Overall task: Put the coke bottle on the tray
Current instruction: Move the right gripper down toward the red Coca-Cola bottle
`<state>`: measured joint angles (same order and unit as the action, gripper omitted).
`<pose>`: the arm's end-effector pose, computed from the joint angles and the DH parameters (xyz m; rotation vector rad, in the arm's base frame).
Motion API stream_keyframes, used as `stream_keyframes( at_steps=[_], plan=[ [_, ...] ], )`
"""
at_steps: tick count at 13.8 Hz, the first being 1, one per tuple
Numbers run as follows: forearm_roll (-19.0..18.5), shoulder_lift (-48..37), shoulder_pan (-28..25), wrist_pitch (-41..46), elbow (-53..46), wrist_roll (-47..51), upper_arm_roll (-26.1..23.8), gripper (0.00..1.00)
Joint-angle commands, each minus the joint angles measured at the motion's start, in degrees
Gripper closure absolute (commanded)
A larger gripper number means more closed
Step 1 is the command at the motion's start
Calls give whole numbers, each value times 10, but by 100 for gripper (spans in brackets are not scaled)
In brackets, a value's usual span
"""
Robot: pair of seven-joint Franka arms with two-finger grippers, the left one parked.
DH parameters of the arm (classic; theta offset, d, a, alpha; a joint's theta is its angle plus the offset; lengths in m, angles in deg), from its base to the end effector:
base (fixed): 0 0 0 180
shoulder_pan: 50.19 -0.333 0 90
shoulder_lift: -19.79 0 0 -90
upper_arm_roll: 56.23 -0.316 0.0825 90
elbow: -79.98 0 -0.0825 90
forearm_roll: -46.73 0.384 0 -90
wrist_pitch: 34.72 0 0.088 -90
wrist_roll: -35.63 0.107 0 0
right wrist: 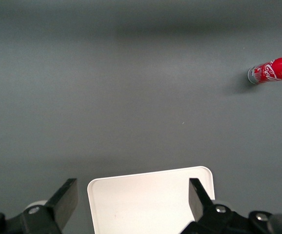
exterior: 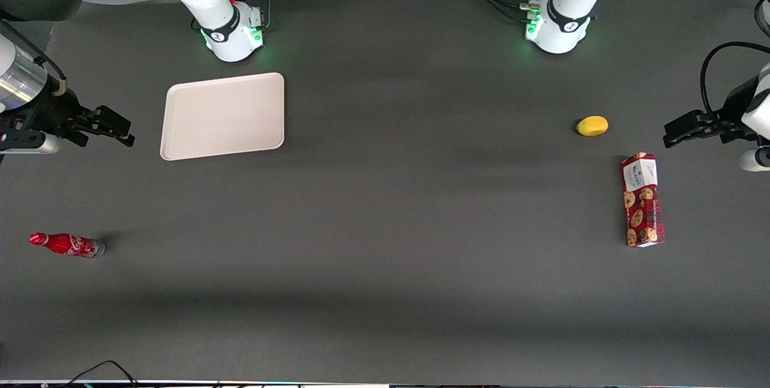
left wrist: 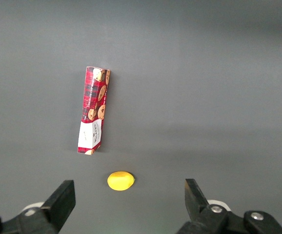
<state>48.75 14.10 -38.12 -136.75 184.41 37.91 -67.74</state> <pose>0.5374 0.0021 0.5759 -3.1235 0.0881 -0.0864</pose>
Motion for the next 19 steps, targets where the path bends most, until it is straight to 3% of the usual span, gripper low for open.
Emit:
stream_keyframes(
  at_steps=[1,3,6,9,12,16,19],
  plan=[
    [1,9,2,19,-20,-13,0,0],
    [-24,12,7,19,-21,-33,2,0],
    [-41,55,5,-1,-33,-213,96,0],
    [-41,170,5,-19,-125,-385,169,0],
    [-54,271,14,-29,-198,-438,178,0],
    [-63,336,17,-143,-200,-497,184,0],
    [-56,357,21,-165,-201,-543,201,0]
  ],
)
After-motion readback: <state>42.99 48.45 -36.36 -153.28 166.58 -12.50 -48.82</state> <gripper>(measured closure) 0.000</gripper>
